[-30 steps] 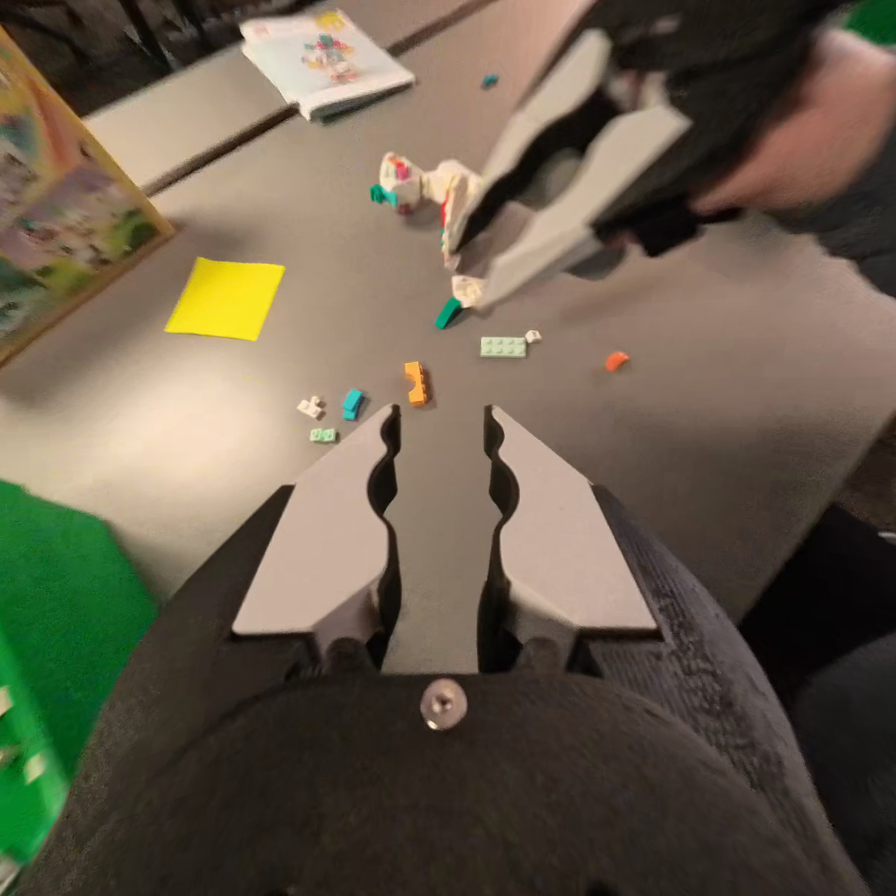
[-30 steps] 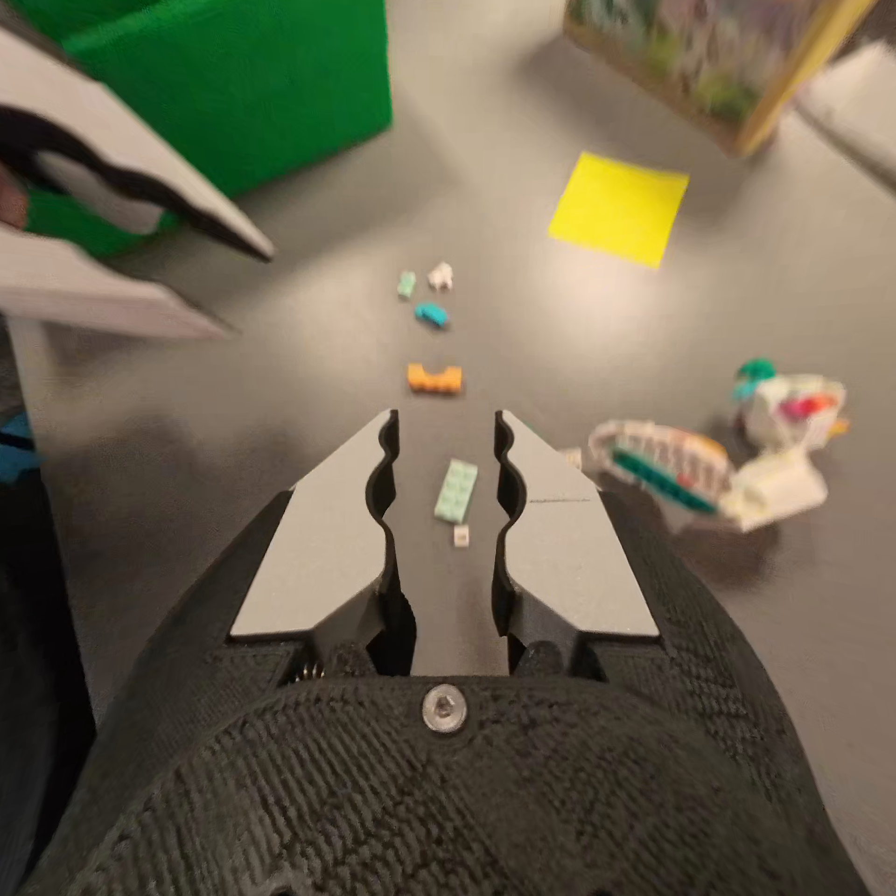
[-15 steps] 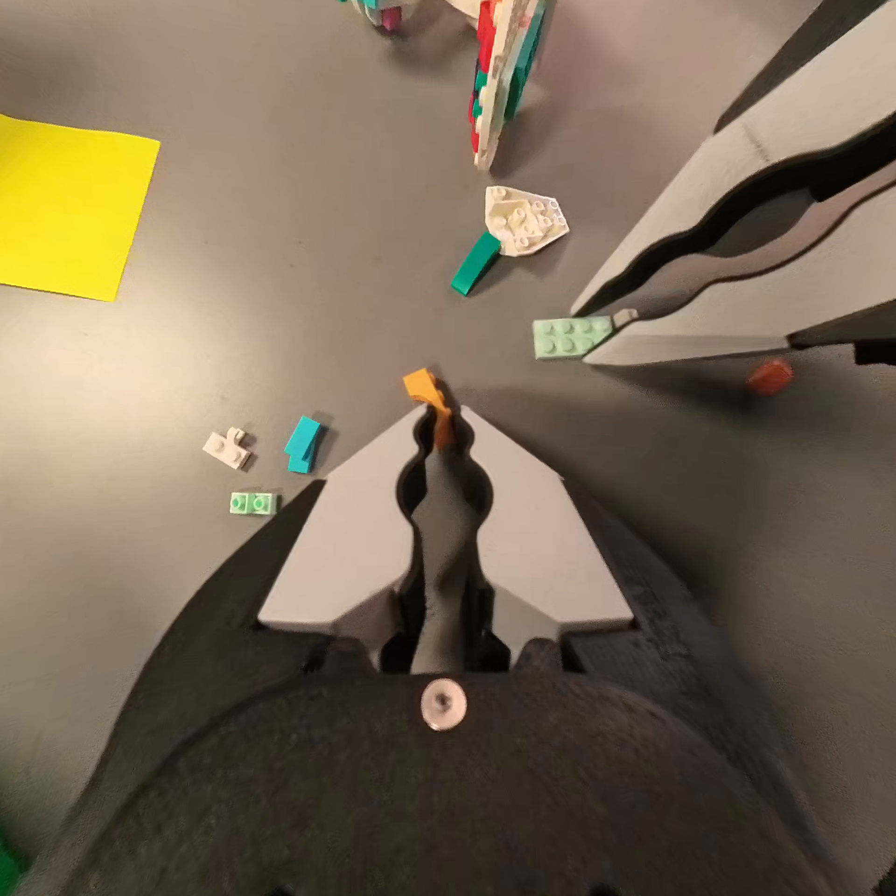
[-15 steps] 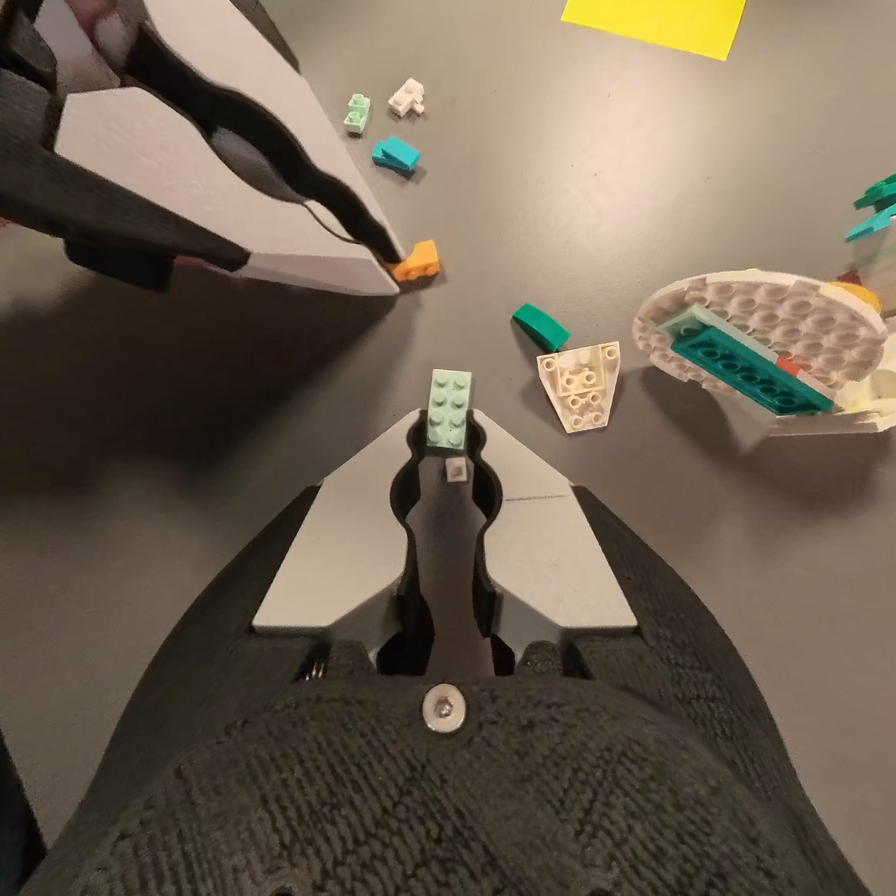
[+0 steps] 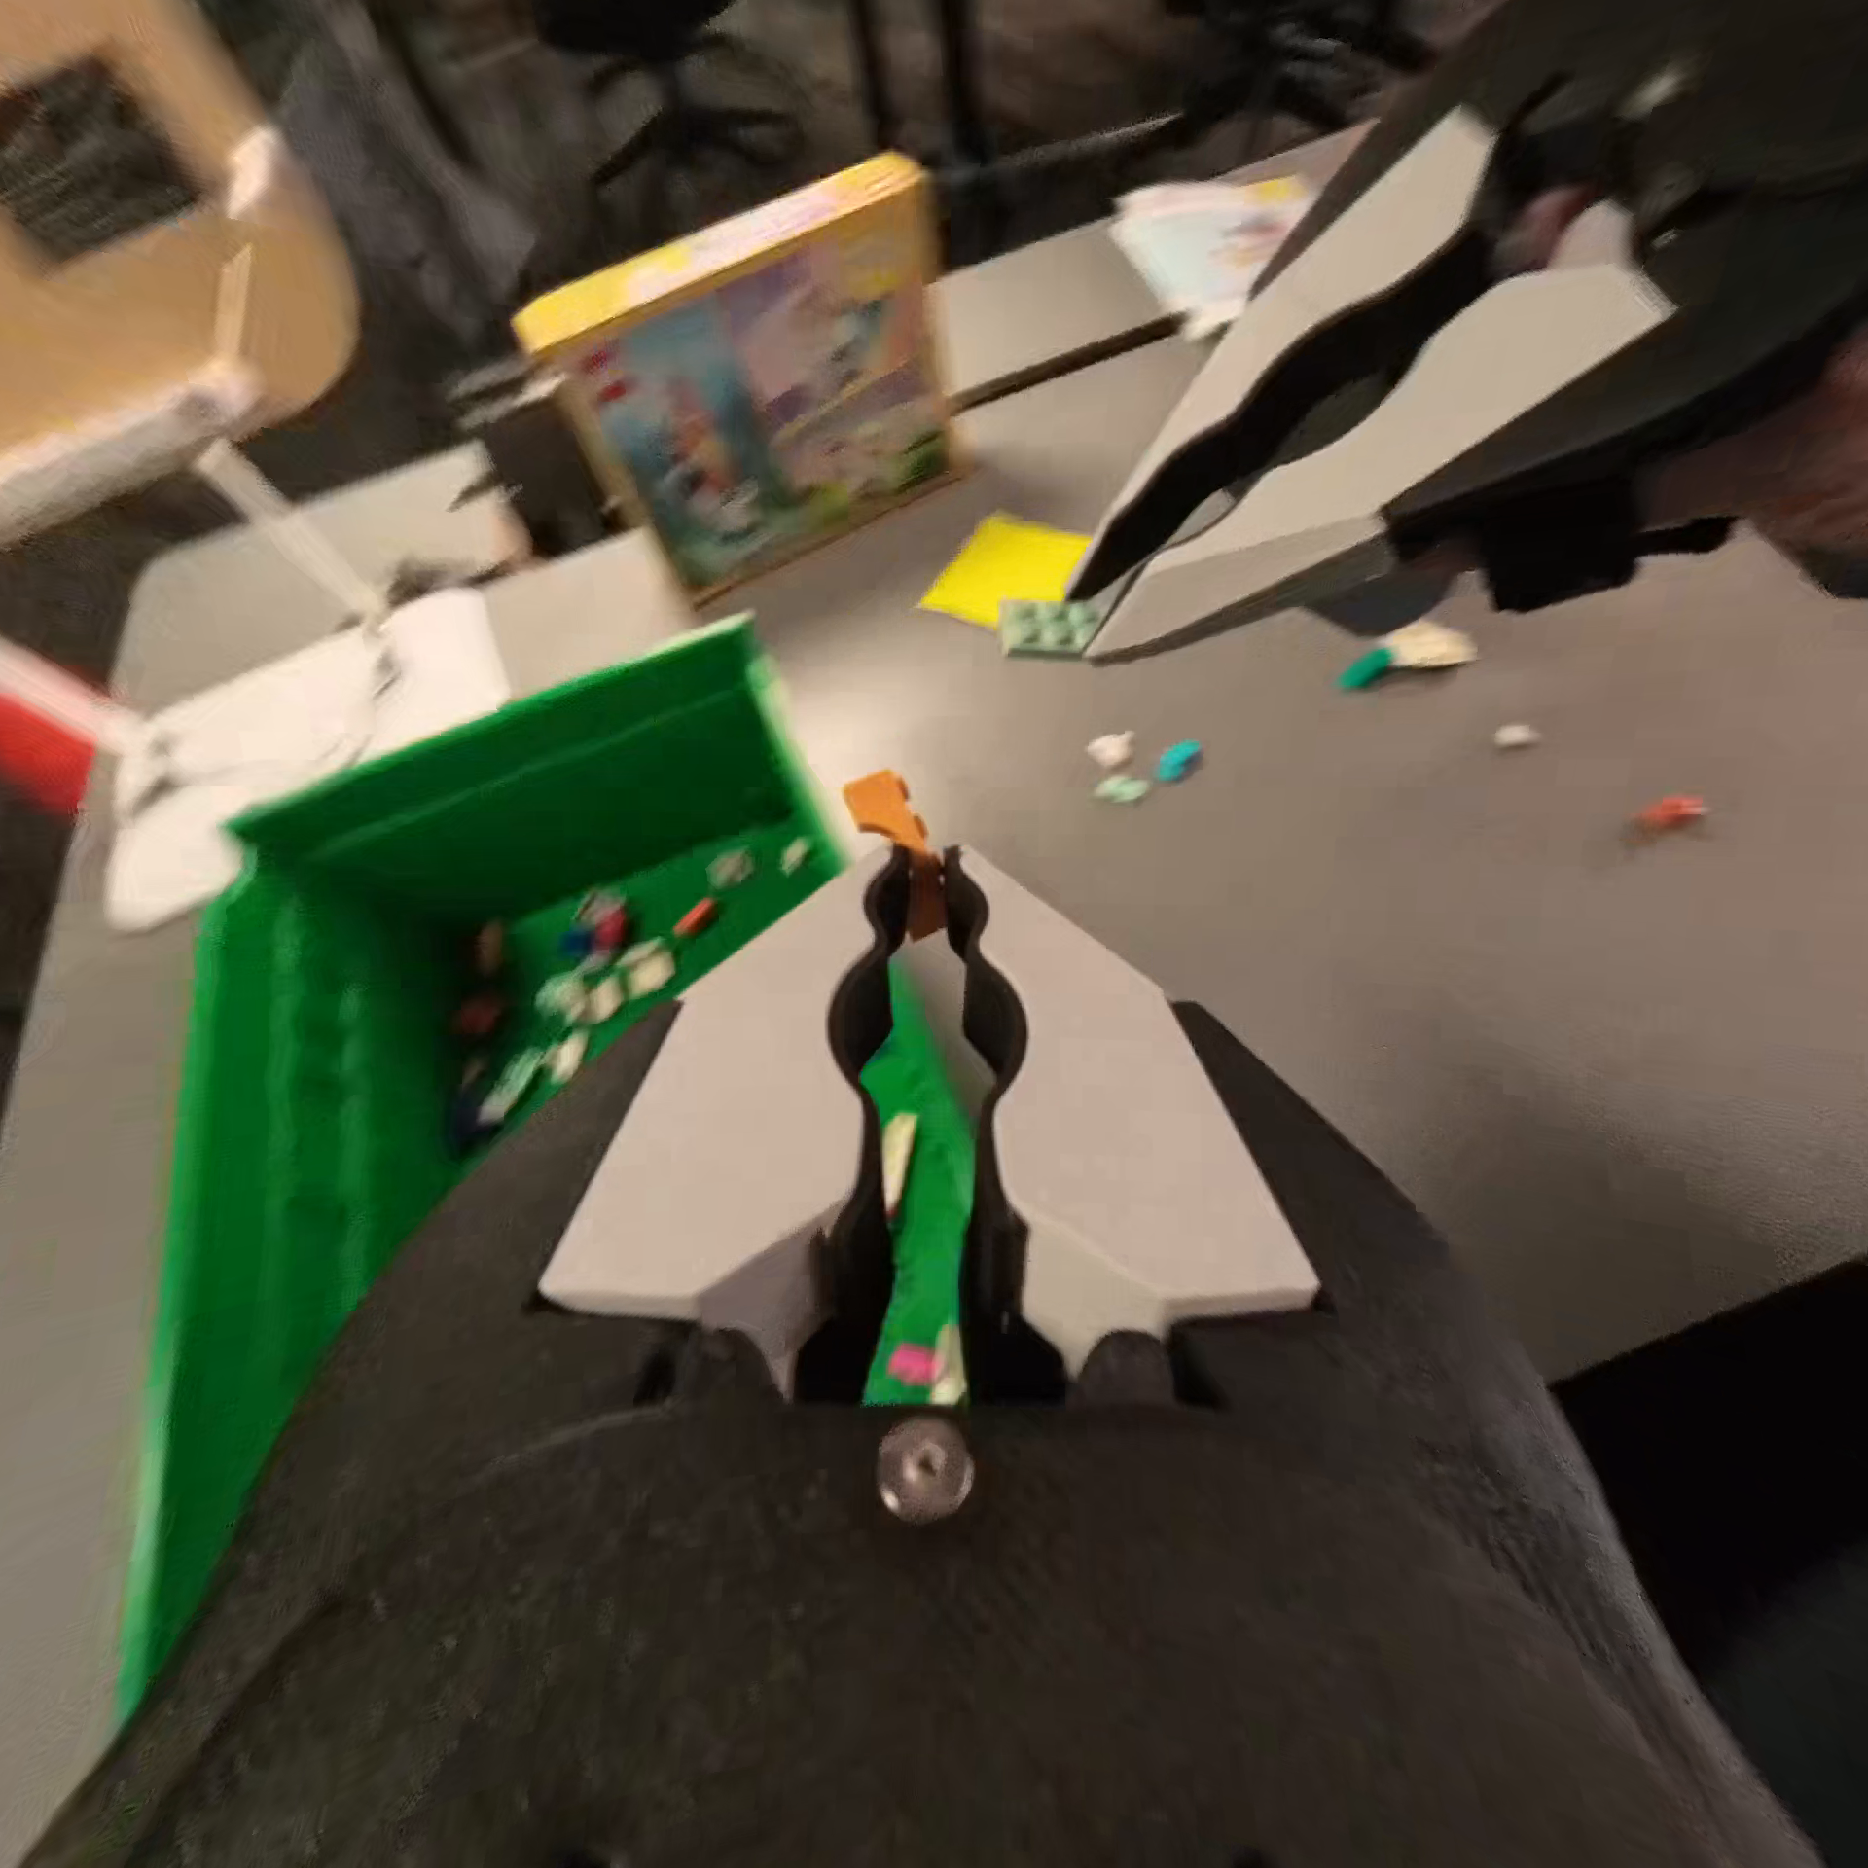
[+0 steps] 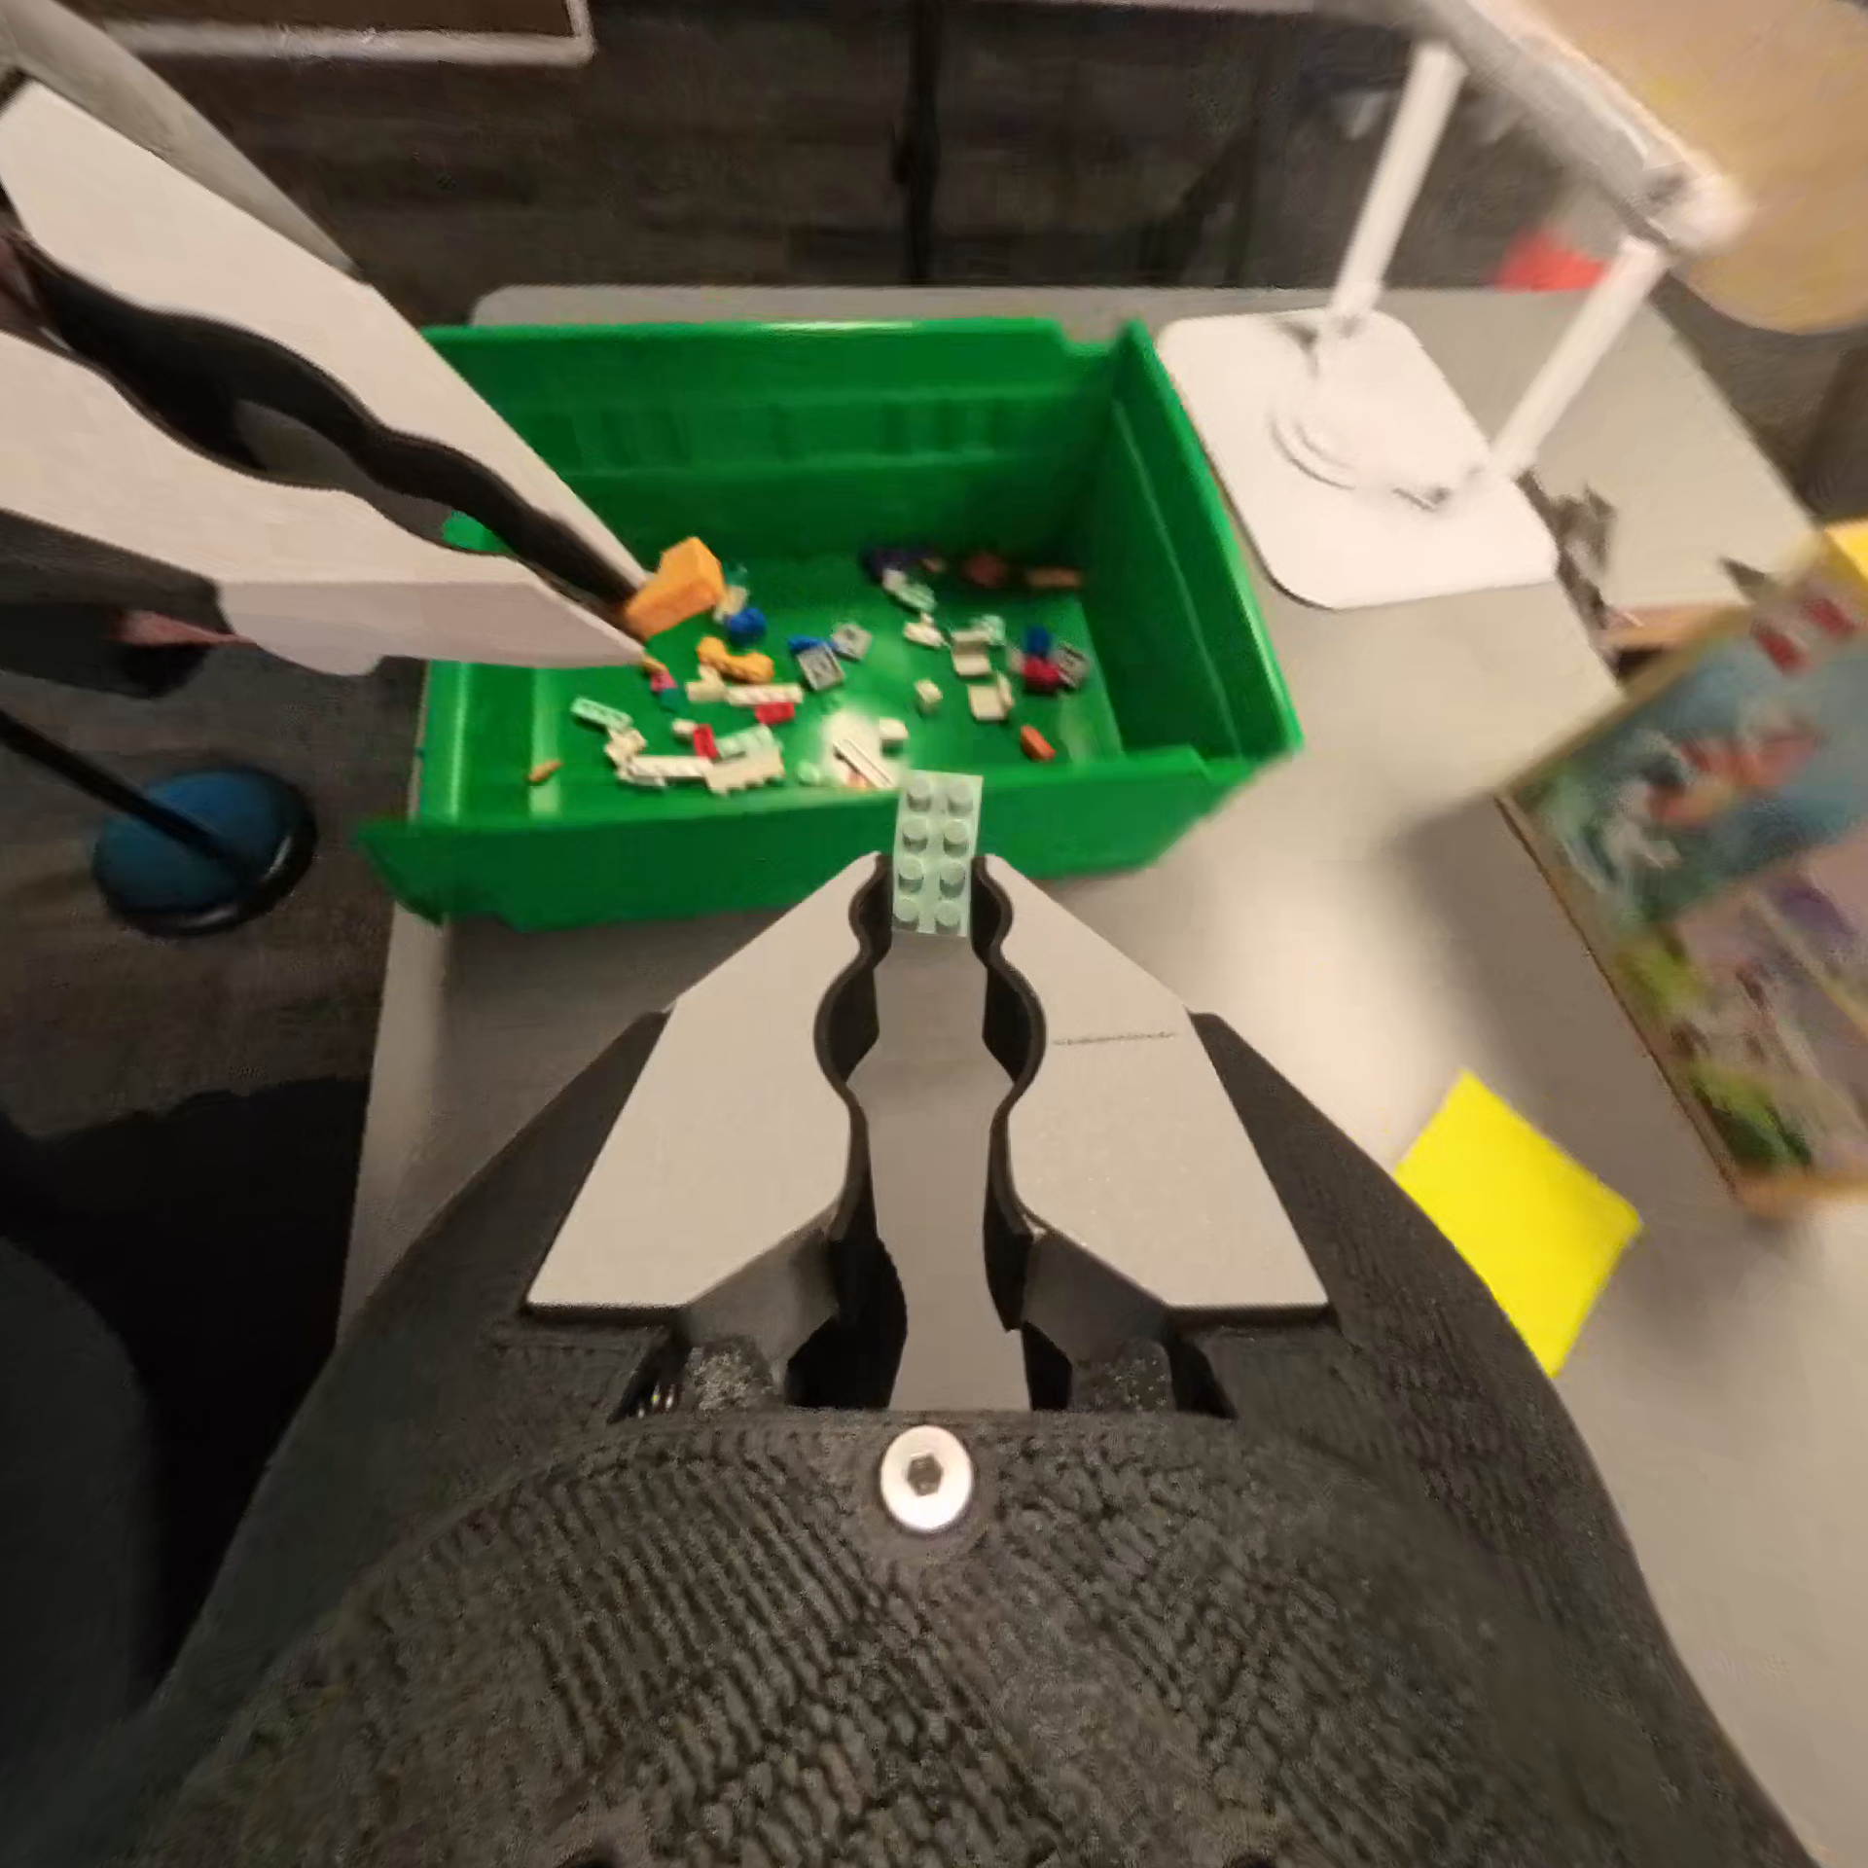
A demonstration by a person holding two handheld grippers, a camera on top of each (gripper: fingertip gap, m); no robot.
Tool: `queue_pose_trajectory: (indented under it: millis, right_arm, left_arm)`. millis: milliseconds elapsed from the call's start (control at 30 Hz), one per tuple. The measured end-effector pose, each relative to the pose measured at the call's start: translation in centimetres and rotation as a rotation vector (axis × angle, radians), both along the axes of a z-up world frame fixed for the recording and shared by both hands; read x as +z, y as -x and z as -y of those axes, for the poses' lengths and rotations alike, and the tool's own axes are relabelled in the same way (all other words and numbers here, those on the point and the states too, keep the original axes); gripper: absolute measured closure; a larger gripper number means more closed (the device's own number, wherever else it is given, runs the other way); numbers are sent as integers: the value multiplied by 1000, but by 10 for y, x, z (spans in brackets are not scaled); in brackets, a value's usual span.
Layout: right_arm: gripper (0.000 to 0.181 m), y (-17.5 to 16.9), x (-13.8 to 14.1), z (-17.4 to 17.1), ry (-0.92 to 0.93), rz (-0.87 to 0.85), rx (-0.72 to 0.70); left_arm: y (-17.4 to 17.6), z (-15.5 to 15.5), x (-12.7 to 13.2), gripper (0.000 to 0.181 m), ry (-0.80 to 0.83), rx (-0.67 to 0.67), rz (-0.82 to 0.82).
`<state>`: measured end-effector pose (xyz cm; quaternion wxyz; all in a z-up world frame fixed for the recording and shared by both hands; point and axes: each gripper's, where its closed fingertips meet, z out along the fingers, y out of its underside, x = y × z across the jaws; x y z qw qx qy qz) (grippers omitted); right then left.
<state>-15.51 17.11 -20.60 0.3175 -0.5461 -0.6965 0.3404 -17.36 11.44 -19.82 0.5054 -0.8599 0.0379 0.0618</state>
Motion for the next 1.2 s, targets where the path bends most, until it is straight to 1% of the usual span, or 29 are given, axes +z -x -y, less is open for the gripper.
queue_pose_trajectory:
  millis: [67, 133, 200, 267, 333, 367, 433, 500, 533, 567, 633, 667, 733, 767, 833, 900, 967, 1000, 1033, 1067, 1133, 1200]
  right_arm:
    - [169, 44, -8, 20, -34, 115, 66]
    - [169, 82, -26, 37, -52, 271, 112]
    - [169, 111, -50, 44, -89, 428, 125]
    - [168, 130, -75, 43, -118, 571, 109]
    - [168, 141, -99, 39, -121, 677, 79]
    - [168, 145, -109, 37, -118, 719, 60]
    - [168, 148, -127, 33, -99, 777, 18]
    - [168, 149, -139, 31, -80, 810, -5]
    - [164, 148, -144, 28, -84, 819, -20]
    - [155, 148, -148, 26, -87, 825, -36]
    - [146, 148, -150, 24, -75, 822, -53]
    - [146, 150, -146, 24, -68, 797, -57]
    - [146, 154, -130, 26, -58, 728, -47]
    - [146, 155, -118, 27, -54, 683, -37]
    - [147, 150, -83, 28, -41, 547, -15]
    - [149, 132, -42, 25, -22, 379, -6]
    - [150, 99, -8, 14, -26, 223, -19]
    - [151, 78, 5, 5, -35, 155, -35]
    - [151, 55, 15, -4, -42, 97, -57]
    - [150, 30, 22, -17, -55, 50, -94]
    - [148, -22, 28, -47, -82, -25, -191]
    - [148, -77, 26, -77, -80, -80, -303]
  left_arm:
    - [42, 22, -14, 176, 51, 106, 47]
    - [72, 40, -39, 176, 136, 173, 96]
    - [89, 55, -70, 175, 250, 211, 148]
    - [91, 63, -95, 175, 351, 202, 215]
    - [93, 66, -116, 176, 434, 201, 227]
    - [96, 66, -124, 176, 469, 208, 205]
    - [99, 63, -136, 175, 503, 209, 171]
    - [100, 62, -148, 175, 540, 218, 178]
    - [100, 63, -153, 173, 557, 227, 185]
    - [100, 63, -158, 163, 573, 238, 196]
    - [102, 63, -162, 148, 579, 256, 204]
    - [103, 62, -160, 142, 566, 262, 196]
    - [104, 62, -153, 140, 534, 275, 182]
    - [105, 62, -145, 140, 502, 286, 172]
    - [103, 62, -116, 143, 394, 300, 150]
    - [95, 59, -72, 145, 225, 296, 109]
    - [71, 51, -23, 147, 38, 227, 83]
    - [52, 45, -2, 149, -44, 163, 75]
    - [30, 38, 16, 151, -114, 85, 70]
    - [6, 30, 29, 151, -162, 2, 69]
    - [-43, 13, 40, 152, -209, -159, 71]
    - [-84, -10, 36, 156, -222, -290, 62]
